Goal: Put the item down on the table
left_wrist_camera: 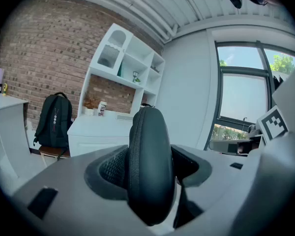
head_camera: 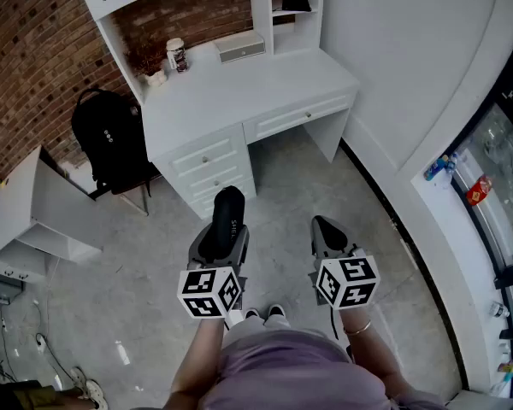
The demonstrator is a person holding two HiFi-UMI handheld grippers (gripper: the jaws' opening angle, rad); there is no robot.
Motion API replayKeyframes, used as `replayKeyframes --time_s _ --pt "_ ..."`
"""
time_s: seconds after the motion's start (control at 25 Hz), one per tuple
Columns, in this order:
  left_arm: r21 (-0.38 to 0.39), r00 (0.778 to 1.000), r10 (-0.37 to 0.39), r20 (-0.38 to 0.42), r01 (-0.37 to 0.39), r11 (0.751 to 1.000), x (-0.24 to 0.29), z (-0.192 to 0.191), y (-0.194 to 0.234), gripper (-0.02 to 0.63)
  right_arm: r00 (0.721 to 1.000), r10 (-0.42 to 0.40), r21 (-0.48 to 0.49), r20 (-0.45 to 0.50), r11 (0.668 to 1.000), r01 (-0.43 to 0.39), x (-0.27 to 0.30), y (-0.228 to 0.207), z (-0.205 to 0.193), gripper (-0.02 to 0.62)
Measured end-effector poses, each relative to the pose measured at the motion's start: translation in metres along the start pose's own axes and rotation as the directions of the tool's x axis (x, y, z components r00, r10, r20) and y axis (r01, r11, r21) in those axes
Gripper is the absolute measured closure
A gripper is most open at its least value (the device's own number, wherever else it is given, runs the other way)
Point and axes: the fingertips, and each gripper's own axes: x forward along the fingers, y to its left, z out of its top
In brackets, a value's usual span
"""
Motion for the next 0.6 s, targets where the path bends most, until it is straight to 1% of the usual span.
replayKeyframes --time_s 0.2,0.44,0.6 --pt "0.006 1.000 0.006 0.007 -0.006 1.000 0.0009 -0.0033 -0.0022 0.339 1.000 0.017 -0.020 0.008 1.000 -0.017 -0.0009 0.0033 0.0005 0.595" --pt "-0.007 1.000 0.004 0.011 -0.004 1.000 -0.0019 -0.0026 -0.0021 0.339 0.999 0.032 0.006 0.024 0.999 -0.032 -0.0079 0.0077 -0.0064 0.594" --pt "-0.014 0.999 0.014 0.031 -0.013 1.000 -0.0024 0.0043 -0.0004 0.339 0.998 0.036 0.010 0.045 0.999 -0.037 -0.0091 0.0058 -0.0039 0.594"
